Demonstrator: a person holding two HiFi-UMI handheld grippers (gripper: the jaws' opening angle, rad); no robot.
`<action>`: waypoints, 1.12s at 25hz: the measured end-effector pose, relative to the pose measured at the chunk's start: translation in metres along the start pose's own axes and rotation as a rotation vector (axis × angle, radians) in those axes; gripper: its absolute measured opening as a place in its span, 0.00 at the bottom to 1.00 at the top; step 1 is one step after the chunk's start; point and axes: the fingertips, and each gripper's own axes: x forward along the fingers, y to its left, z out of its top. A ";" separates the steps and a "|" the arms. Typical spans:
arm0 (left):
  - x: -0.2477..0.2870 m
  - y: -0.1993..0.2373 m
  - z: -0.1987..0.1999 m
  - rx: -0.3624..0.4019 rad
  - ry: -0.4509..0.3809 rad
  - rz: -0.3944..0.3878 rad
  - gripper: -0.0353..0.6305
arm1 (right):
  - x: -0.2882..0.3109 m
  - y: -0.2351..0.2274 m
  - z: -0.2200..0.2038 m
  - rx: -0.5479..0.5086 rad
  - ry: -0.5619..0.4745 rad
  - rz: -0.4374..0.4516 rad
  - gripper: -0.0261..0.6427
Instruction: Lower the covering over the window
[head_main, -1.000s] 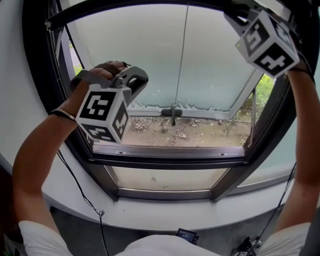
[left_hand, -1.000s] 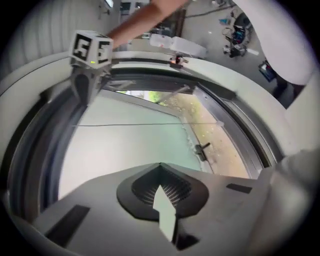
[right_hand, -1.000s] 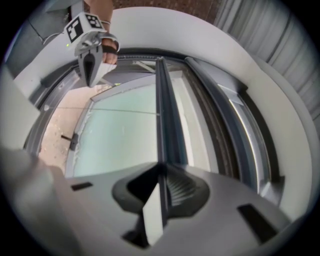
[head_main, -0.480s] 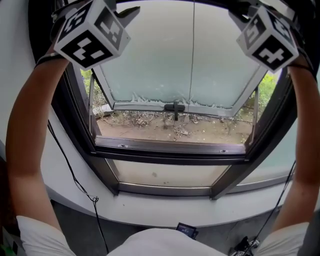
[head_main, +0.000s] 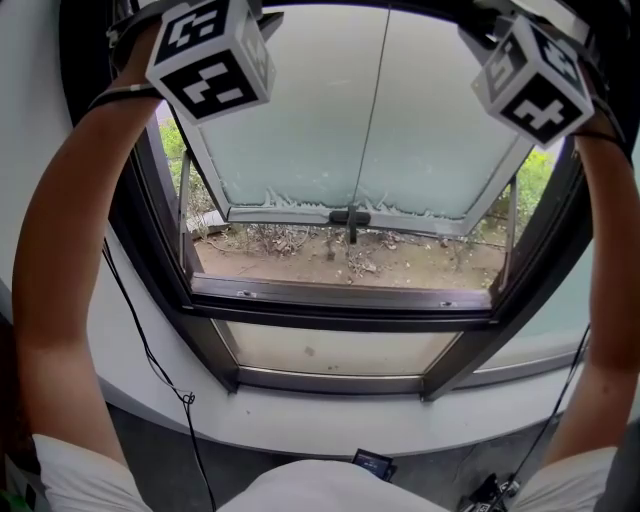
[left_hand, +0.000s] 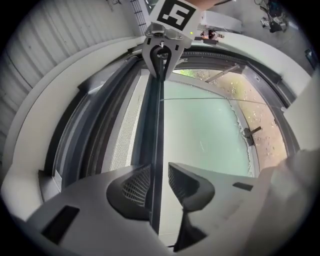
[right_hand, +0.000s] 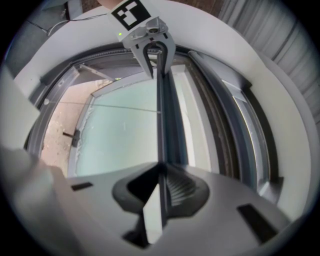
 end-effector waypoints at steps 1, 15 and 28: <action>0.000 0.001 0.000 -0.020 -0.004 -0.007 0.23 | 0.000 0.001 0.000 0.000 0.004 0.006 0.13; -0.012 -0.036 0.004 -0.065 -0.037 -0.141 0.15 | -0.007 0.037 0.001 0.002 0.004 0.022 0.10; -0.013 -0.045 0.000 -0.095 -0.027 -0.165 0.13 | -0.009 0.042 0.003 -0.005 0.012 0.001 0.10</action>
